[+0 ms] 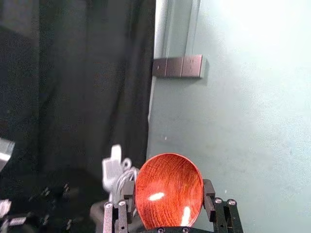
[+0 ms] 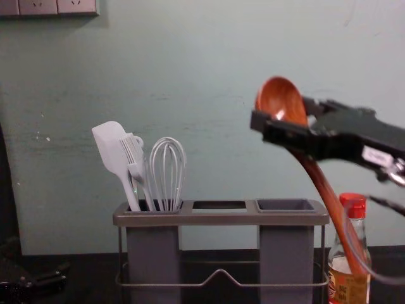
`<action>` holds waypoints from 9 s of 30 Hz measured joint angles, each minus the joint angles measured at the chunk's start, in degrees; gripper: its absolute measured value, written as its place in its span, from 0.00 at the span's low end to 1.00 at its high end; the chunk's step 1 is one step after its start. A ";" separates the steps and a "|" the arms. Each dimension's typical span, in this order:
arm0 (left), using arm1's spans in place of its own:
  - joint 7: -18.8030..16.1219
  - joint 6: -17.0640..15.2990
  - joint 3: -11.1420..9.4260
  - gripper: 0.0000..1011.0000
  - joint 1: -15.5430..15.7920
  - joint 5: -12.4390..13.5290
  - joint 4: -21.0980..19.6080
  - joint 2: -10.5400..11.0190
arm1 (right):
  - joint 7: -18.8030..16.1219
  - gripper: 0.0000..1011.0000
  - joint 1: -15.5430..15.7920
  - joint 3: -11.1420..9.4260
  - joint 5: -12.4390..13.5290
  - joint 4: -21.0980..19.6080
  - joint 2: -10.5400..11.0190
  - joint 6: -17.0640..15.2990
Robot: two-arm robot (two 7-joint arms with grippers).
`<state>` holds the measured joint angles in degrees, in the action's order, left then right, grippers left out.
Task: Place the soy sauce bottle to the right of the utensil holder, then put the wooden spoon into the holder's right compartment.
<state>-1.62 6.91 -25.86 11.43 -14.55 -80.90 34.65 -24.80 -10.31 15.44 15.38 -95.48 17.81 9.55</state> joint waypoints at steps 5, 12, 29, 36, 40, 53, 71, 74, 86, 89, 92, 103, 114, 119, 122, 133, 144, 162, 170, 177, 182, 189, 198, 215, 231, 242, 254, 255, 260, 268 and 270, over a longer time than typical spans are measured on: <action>0.00 0.00 0.00 0.99 0.00 0.00 0.00 0.00 | 0.85 0.83 -3.75 1.02 -0.24 3.27 -1.40 2.23; 0.00 0.00 0.00 0.99 0.00 0.00 0.00 0.00 | 1.73 0.83 -9.00 1.92 -0.90 8.76 -3.62 5.04; 0.00 0.00 0.00 0.99 0.00 0.00 0.00 0.00 | 2.31 0.83 -17.01 2.34 -1.48 20.47 -8.31 11.97; 0.00 0.00 0.00 0.99 0.00 0.00 0.00 0.00 | 2.67 0.83 -18.32 1.45 -1.94 25.65 -10.71 17.93; 0.00 0.00 0.00 0.99 0.00 0.00 0.00 0.00 | 2.50 0.83 -18.37 1.22 -2.46 27.94 -11.57 20.69; 0.00 0.00 0.00 0.99 0.00 0.00 0.00 0.00 | 0.36 0.83 -16.89 0.52 -3.33 33.49 -12.84 25.90; 0.00 0.00 0.00 0.99 0.00 0.00 0.00 0.00 | -0.57 0.83 -14.07 -0.74 -3.44 35.72 -13.45 27.37; 0.00 0.00 0.00 0.99 0.00 0.00 0.00 0.00 | -0.60 0.83 -13.74 -0.91 -3.42 35.82 -13.55 27.43; 0.00 0.00 0.00 0.99 0.00 0.00 0.00 0.00 | -0.47 0.92 -13.30 -1.48 -3.69 34.66 -13.81 27.34; 0.00 0.00 0.00 0.99 0.00 0.00 0.00 0.00 | -0.32 0.98 -13.17 -1.69 -3.57 34.03 -13.90 27.32; 0.00 0.00 0.00 0.99 0.00 0.00 0.00 0.00 | -0.11 0.99 -12.96 -1.92 -3.34 33.09 -13.94 27.15; 0.00 0.00 0.00 0.99 0.00 0.00 0.00 0.00 | 0.53 0.99 -11.20 -2.59 -2.82 26.47 -13.44 25.09; 0.00 0.00 0.00 0.99 0.00 0.00 0.00 0.00 | 3.38 0.99 -4.45 -2.46 -4.12 14.42 -10.45 16.32; 0.00 0.00 0.00 0.99 0.00 0.00 0.01 0.00 | 3.80 0.99 -0.46 -2.18 -4.05 8.70 -8.27 12.42; 0.00 0.00 0.00 0.99 0.00 0.00 0.00 0.00 | 3.71 0.99 2.38 -1.89 -3.61 4.98 -6.54 10.13; 0.00 0.00 0.00 0.99 0.01 0.00 0.01 0.00 | 3.49 0.99 10.91 -1.66 -1.65 -3.67 -2.00 6.76; 0.00 0.00 0.00 0.99 0.00 0.00 0.01 0.00 | 5.39 0.99 15.63 -3.69 -0.17 -7.49 0.80 1.56; 0.00 0.00 0.00 0.99 0.00 0.00 0.00 0.00 | 10.07 0.99 18.10 -8.64 -0.62 -6.96 0.13 0.32; 0.00 0.00 0.00 0.99 0.00 0.00 0.00 0.00 | 12.62 0.99 18.37 -11.31 -1.50 -5.22 -0.88 -3.56; 0.00 0.00 0.00 0.99 0.00 0.00 0.00 0.00 | 13.93 0.99 17.35 -12.46 -2.34 -1.38 -1.82 -6.74; 0.00 0.00 0.00 0.99 0.00 0.00 0.01 0.00 | 14.40 0.99 16.17 -12.67 -3.12 1.65 -2.28 -7.92; 0.00 0.00 0.00 0.99 0.00 0.00 0.00 0.00 | 14.58 0.99 13.10 -12.13 -4.68 6.94 -2.65 -9.50; 0.00 0.00 0.00 0.99 0.00 0.00 0.01 0.00 | 14.17 0.99 8.48 -10.25 -7.35 11.86 -2.97 -12.10; 0.00 0.00 0.00 0.99 0.00 0.00 0.00 0.00 | 14.62 0.99 6.24 -9.34 -8.91 14.29 -3.91 -13.25; 0.00 0.00 0.00 0.99 0.00 0.00 0.00 0.00 | 14.61 0.99 6.43 -9.44 -8.74 13.98 -3.79 -13.16; 0.00 0.00 0.00 0.99 0.00 0.00 0.00 0.00 | 14.61 0.99 6.48 -9.45 -8.70 13.92 -3.74 -13.16; 0.00 0.00 0.00 0.99 0.00 0.00 0.00 0.00 | 14.61 0.99 6.51 -9.45 -8.66 13.89 -3.73 -13.16; 0.00 0.00 0.00 0.99 0.00 0.00 0.01 0.00 | 14.61 0.99 6.51 -9.45 -8.66 13.89 -3.73 -13.16; 0.00 0.00 0.00 0.99 0.00 0.00 0.01 0.00 | 14.61 0.99 6.51 -9.45 -8.66 13.89 -3.73 -13.16; 0.00 0.00 0.00 0.99 0.00 0.00 0.00 0.00 | 14.61 0.99 6.51 -9.45 -8.66 13.89 -3.73 -13.16; 0.00 0.00 -0.01 0.99 0.00 0.00 0.00 0.00 | 14.61 0.99 6.51 -9.45 -8.66 13.89 -3.73 -13.16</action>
<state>-1.62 6.91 -25.87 11.43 -14.55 -80.90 34.65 -10.20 -3.80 5.99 6.72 -81.59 14.09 -3.61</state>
